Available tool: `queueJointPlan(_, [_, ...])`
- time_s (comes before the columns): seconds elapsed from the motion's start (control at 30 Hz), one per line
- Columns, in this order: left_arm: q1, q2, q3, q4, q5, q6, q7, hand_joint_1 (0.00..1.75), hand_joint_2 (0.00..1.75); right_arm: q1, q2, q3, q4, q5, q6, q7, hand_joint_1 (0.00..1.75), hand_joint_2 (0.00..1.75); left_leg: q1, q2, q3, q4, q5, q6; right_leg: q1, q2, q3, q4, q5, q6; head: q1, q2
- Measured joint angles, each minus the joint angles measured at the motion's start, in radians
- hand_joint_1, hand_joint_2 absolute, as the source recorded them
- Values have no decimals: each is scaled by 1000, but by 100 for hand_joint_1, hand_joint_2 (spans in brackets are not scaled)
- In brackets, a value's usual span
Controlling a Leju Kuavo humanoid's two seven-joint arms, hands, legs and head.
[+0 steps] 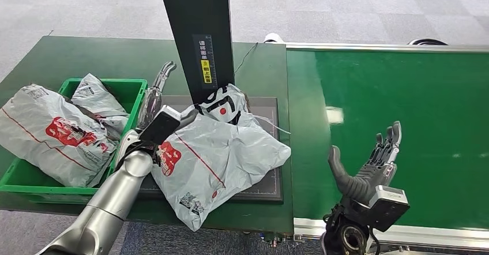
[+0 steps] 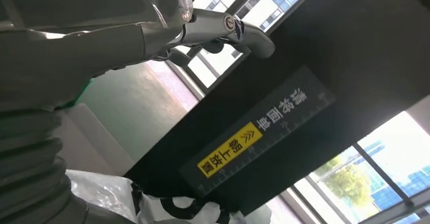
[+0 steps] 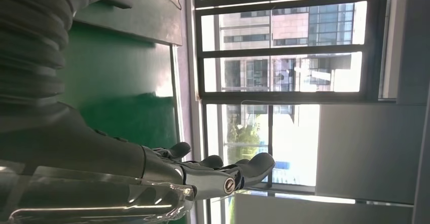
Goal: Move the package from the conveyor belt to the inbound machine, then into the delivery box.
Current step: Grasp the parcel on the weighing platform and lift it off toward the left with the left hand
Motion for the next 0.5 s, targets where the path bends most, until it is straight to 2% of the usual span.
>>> queueJointPlan(0.2, [95, 13, 26, -161, -60, -19, 45, 0, 175, 11, -1, 0, -15, 3, 0, 0, 0, 175, 0, 0, 0, 0, 0, 0, 0, 0, 0, 0, 0, 0, 0, 0])
queueJointPlan(0.5, [133, 22, 37, -240, -70, -22, 47, 0, 175, 15, -1, 0, -22, 4, 0, 0, 0, 175, 0, 0, 0, 0, 0, 0, 0, 0, 0, 0, 0, 0, 0, 0])
